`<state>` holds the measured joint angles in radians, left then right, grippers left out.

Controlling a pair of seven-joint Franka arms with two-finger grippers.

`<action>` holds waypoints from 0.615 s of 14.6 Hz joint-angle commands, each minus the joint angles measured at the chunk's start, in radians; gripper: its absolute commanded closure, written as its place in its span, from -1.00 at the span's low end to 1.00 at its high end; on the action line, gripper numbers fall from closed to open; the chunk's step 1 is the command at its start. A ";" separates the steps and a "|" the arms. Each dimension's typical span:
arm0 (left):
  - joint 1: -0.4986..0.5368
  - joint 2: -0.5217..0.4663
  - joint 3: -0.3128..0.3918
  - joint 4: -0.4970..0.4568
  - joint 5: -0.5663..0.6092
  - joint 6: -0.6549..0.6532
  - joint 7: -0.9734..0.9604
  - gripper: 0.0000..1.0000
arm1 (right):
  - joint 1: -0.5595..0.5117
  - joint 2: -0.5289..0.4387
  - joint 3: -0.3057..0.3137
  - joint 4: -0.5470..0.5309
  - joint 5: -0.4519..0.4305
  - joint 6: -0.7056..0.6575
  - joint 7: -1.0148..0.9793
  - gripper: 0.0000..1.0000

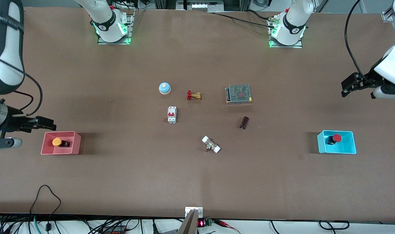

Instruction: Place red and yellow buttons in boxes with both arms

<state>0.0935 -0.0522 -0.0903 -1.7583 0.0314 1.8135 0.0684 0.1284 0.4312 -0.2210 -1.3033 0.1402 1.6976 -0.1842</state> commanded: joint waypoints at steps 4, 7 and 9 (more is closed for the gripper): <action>0.009 -0.037 -0.023 -0.016 -0.001 -0.020 -0.013 -1.00 | 0.008 -0.149 -0.003 -0.030 0.007 -0.174 0.090 -1.00; 0.017 -0.038 -0.022 -0.012 -0.001 -0.016 -0.013 -1.00 | 0.008 -0.258 0.002 -0.126 -0.071 -0.242 0.120 -1.00; 0.015 -0.029 -0.019 0.016 -0.002 -0.016 -0.012 -1.00 | 0.013 -0.281 0.002 -0.154 -0.109 -0.250 0.115 -1.00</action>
<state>0.1026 -0.0709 -0.1058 -1.7584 0.0313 1.8022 0.0618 0.1365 0.2110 -0.2273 -1.3769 0.0676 1.4447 -0.0845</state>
